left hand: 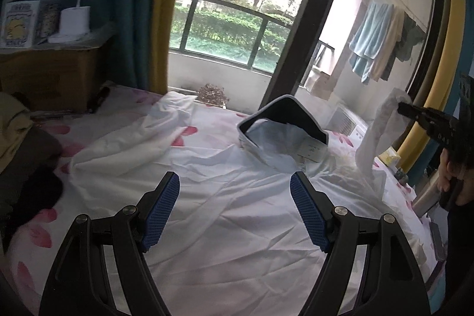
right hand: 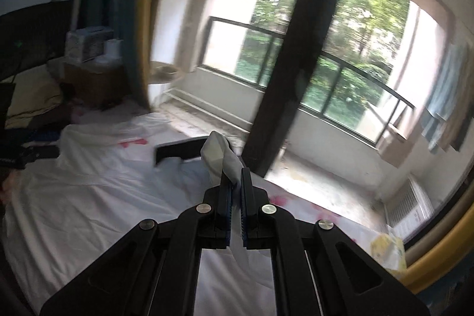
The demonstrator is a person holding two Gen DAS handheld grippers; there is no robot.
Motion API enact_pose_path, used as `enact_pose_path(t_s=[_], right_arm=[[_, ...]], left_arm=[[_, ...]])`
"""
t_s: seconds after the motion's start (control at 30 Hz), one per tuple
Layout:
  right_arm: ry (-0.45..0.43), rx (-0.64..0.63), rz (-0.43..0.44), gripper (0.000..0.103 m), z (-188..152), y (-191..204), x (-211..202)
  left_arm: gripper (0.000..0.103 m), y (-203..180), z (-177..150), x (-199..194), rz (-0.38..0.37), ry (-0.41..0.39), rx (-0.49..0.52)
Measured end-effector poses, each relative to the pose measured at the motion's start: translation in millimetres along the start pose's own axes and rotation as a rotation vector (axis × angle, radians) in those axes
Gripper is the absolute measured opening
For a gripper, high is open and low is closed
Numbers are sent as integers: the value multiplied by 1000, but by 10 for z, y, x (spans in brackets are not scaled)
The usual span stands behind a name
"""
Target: Fold large clothes
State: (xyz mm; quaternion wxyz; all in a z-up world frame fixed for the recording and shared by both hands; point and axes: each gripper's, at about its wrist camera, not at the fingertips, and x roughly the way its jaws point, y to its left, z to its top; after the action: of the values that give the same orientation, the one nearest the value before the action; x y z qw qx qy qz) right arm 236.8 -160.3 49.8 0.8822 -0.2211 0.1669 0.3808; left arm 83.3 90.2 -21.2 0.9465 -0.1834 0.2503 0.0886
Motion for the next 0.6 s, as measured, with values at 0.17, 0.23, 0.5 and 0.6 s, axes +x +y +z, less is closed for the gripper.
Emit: enact_pose_path(t_s=[0.17,0.23,0.5,0.6], right_arm=[[3,-56,78,4,74,383,169],[14,-66,114,4,79,533,298],[76,-105,265,4,13,1014,703],[113,-118,332,4,-66,1165,865]], left_arm=[[80,114,-28,-28,-6,5,-13],[80,149,-39,-30,-1,9,-12],[80,338,-64,83,29,52,-24],[80,376,-57,168,37,70,-27]])
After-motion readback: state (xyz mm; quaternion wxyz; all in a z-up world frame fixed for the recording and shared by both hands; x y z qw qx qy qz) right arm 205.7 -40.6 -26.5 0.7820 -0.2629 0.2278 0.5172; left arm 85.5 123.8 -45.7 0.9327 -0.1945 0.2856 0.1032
